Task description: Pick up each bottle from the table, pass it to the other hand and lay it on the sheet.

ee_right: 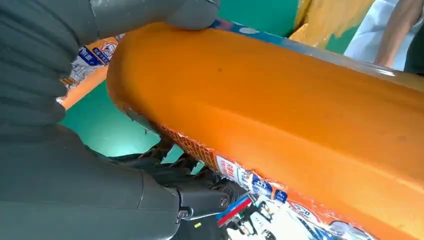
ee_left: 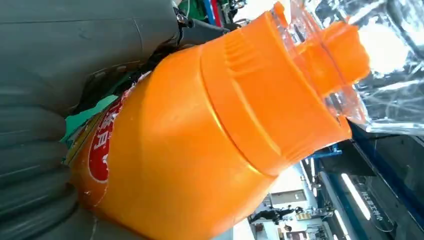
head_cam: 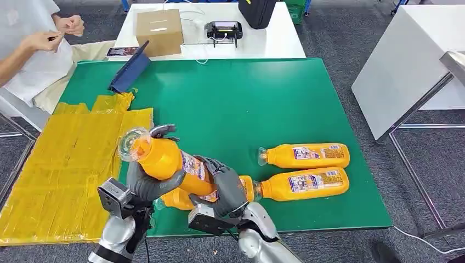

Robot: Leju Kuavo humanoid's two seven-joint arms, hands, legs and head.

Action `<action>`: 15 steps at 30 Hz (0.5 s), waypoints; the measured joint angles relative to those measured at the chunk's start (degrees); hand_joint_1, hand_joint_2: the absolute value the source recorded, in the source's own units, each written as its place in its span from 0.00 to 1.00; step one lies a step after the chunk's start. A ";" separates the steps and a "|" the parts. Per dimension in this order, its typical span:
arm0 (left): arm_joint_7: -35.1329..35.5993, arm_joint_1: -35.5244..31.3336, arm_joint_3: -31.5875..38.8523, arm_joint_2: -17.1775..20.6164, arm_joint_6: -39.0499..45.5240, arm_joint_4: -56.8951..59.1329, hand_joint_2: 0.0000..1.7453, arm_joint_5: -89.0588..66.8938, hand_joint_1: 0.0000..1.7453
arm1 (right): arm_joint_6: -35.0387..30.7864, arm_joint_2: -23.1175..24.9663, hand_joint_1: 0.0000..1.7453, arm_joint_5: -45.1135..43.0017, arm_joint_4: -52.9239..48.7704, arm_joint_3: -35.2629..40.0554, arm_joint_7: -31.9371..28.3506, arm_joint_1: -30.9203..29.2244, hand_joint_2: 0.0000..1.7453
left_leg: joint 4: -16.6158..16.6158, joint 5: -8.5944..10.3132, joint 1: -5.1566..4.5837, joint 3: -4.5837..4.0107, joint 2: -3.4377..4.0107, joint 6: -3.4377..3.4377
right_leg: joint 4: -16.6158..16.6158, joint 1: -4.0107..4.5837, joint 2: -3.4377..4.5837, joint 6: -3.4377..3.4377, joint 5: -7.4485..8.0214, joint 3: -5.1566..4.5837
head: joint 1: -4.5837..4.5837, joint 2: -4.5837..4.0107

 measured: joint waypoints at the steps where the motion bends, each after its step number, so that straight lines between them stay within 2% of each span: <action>1: 0.02 -0.01 -0.02 0.00 0.09 0.00 1.00 -0.11 1.00 | -0.04 0.00 1.00 -0.04 0.00 0.00 0.00 0.00 1.00 | 0.00 0.00 0.00 0.00 0.00 0.00 | 0.00 0.00 0.00 0.00 0.00 0.00 | -0.02 0.00; 9: 0.02 -0.49 -0.46 0.00 1.86 0.20 1.00 -1.51 1.00 | -1.94 -0.28 1.00 -0.24 -1.66 -0.20 0.00 0.63 1.00 | 0.00 0.00 0.00 0.00 0.00 0.00 | 0.00 0.00 0.00 0.00 0.00 0.01 | -0.02 0.00; 10: 0.04 -0.72 -0.46 0.00 2.08 0.20 1.00 -1.49 1.00 | -2.06 -0.44 0.58 -0.26 -2.14 -0.28 0.00 0.77 1.00 | 0.00 0.00 0.00 0.00 0.00 0.00 | 0.00 0.00 0.00 0.00 0.00 0.01 | 0.00 0.00; 11: 0.15 -1.00 -0.48 0.00 2.12 0.24 1.00 -1.44 1.00 | -2.19 -0.68 0.00 -0.33 -2.80 -0.37 0.00 0.89 1.00 | 0.00 0.00 0.00 0.00 0.00 0.00 | 0.00 0.00 -0.01 0.00 0.00 0.01 | 0.00 0.00; 15: 0.70 -2.21 -0.50 0.00 4.20 0.53 1.00 -3.37 1.00 | -3.11 -1.20 0.00 -0.77 -5.73 -0.68 -0.88 1.74 1.00 | 0.00 0.00 0.00 0.00 -0.01 0.00 | 0.00 0.00 0.00 0.00 0.00 0.01 | 0.02 0.00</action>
